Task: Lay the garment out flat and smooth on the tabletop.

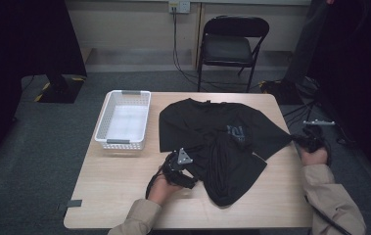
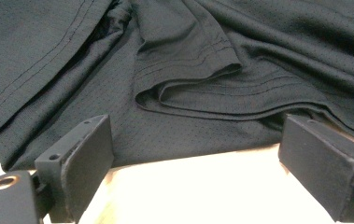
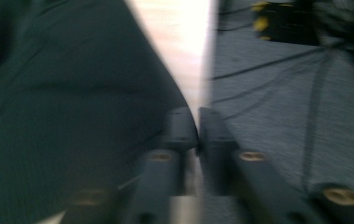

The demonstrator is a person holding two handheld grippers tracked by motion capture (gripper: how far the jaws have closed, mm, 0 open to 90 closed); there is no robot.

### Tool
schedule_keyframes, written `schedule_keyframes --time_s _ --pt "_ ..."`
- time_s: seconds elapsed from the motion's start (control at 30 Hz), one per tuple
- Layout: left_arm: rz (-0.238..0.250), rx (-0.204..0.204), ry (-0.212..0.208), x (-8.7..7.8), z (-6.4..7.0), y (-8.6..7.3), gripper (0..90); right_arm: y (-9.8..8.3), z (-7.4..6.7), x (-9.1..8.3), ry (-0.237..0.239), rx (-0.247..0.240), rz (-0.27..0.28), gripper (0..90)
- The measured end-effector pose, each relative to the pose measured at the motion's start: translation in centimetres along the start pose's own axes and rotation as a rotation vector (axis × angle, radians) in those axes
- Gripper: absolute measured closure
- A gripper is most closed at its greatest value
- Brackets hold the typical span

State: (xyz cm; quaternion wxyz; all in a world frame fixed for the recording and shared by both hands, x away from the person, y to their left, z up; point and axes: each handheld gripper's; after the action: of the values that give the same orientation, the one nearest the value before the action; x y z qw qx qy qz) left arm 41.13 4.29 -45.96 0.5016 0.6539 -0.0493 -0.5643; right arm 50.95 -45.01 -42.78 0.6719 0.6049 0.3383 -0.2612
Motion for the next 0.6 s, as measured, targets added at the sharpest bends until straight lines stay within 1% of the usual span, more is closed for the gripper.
schedule_keyframes --time_s 0.03,0.07,0.1,0.13,0.2,0.27,0.3,0.33,0.37,0.4,0.43,0.47,0.5,0.53,0.57,0.6 --pt "0.0 0.0 0.0 0.0 0.0 0.0 9.8 0.3 0.5 0.0 -0.028 0.007 -0.002 65.8" --pt "0.0 0.0 0.0 0.0 0.0 0.0 9.8 0.6 0.6 -0.2 -0.022 0.013 0.005 62.0" --pt "0.0 0.0 0.0 0.0 0.0 0.0 9.8 0.7 0.4 -0.4 0.003 0.009 0.019 62.4" --pt "0.0 0.0 0.0 0.0 0.0 0.0 9.8 0.7 -0.3 -0.8 0.028 -0.011 0.03 62.1" --pt "0.001 -0.001 0.001 0.0 0.0 0.0 9.8 0.3 -2.1 -1.4 0.099 -0.047 0.045 59.8" --pt "0.001 -0.003 0.003 0.0 0.1 0.0 9.8 -0.6 -4.3 -2.0 0.189 -0.056 0.059 58.9" --pt "0.001 -0.003 0.003 0.0 0.1 0.0 9.8 -1.3 -5.6 -2.3 0.217 -0.073 0.059 58.2" --pt "0.001 -0.003 0.003 0.0 0.1 0.0 9.8 -1.9 -6.8 -2.5 0.237 -0.102 0.055 58.5" --pt "0.001 -0.003 0.003 0.0 0.1 0.0 9.8 -2.6 -8.0 -2.6 0.247 -0.131 0.054 59.1" --pt "0.001 -0.003 0.003 0.0 0.1 0.0 9.8 -3.1 -8.9 -2.8 0.243 -0.153 0.05 60.1" --pt "0.001 -0.003 0.003 0.0 0.1 0.0 9.8 -3.1 -8.9 -2.8 0.243 -0.153 0.05 60.1" --pt "0.001 -0.003 0.003 0.0 0.1 0.0 9.8 -4.0 -9.9 -2.8 0.236 -0.167 0.048 61.9" --pt "0.001 -0.003 0.003 0.0 0.1 0.0 9.8 -4.0 -9.9 -2.8 0.236 -0.167 0.048 61.9" --pt "0.001 -0.004 0.004 0.0 0.1 0.0 9.8 -4.4 -10.2 -2.5 0.228 -0.164 0.035 67.1" --pt "0.001 -0.004 0.004 0.0 0.1 0.0 9.8 -4.6 -10.1 -2.4 0.238 -0.155 0.028 72.1" --pt "0.001 -0.003 0.003 0.0 0.1 0.0 9.8 -4.6 -10.1 -2.4 0.238 -0.155 0.028 72.1"
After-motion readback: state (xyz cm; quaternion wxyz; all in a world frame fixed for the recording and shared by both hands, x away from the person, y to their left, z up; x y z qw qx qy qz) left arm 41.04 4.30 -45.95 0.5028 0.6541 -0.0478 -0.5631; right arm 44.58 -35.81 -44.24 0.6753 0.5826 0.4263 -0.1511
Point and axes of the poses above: each handheld gripper's, and its own axes: x roughly forward along the jaws, y roughly out of its top, z roughly to its right, and after that the axes turned 3 degrees about z, right-handed
